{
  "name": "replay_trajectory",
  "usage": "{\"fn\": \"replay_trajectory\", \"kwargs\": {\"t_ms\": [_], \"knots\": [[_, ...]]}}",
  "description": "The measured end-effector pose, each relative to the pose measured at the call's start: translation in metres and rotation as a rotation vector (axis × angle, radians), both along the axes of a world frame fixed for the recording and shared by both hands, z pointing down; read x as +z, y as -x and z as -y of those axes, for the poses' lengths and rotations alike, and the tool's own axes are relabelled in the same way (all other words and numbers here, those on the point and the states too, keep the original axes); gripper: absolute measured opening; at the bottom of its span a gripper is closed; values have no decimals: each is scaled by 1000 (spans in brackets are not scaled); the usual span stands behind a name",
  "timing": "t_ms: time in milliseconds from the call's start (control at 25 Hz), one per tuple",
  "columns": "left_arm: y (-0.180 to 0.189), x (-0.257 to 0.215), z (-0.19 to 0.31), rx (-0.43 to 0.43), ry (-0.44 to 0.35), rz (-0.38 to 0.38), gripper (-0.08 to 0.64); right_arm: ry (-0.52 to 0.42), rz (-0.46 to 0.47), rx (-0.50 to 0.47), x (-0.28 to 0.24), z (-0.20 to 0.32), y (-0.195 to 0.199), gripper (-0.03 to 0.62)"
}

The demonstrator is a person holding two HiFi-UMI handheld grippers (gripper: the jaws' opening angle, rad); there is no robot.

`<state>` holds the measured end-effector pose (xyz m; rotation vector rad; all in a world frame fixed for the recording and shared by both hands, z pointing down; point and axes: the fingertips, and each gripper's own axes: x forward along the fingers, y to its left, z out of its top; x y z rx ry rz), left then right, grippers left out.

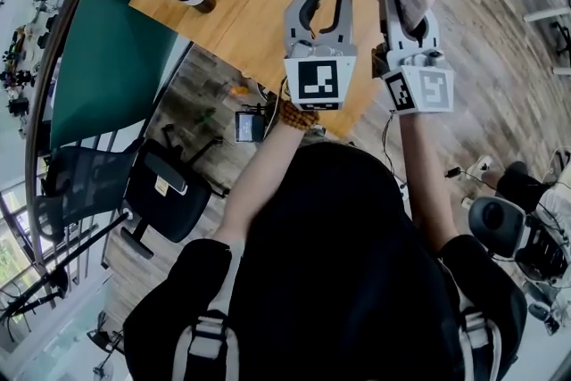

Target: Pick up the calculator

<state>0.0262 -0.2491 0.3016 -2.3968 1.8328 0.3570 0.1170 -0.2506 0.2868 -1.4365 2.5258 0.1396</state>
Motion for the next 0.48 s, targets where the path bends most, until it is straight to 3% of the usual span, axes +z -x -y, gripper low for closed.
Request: {"fn": "replay_trajectory", "kwargs": {"t_ms": [200, 480], "knots": [[-1, 14, -9, 9, 17, 13, 107, 66, 29, 3, 42, -4, -8, 87], [-4, 52, -19, 7, 82, 59, 91, 154, 0, 14, 86, -18, -14, 87]]}}
